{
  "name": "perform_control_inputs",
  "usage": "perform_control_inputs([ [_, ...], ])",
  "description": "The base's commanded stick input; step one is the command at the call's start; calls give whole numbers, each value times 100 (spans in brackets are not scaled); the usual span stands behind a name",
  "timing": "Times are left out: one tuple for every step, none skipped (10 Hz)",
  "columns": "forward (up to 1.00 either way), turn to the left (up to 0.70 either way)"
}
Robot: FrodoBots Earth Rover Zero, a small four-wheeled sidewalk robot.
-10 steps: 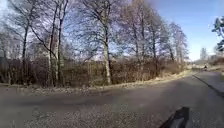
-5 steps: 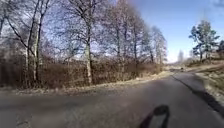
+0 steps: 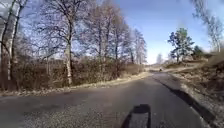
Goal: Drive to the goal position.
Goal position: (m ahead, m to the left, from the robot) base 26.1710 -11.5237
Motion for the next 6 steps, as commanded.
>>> perform_control_inputs([
  [0,0],
  [0,0],
  [0,0],
  [0,0],
  [0,0],
  [0,0],
])
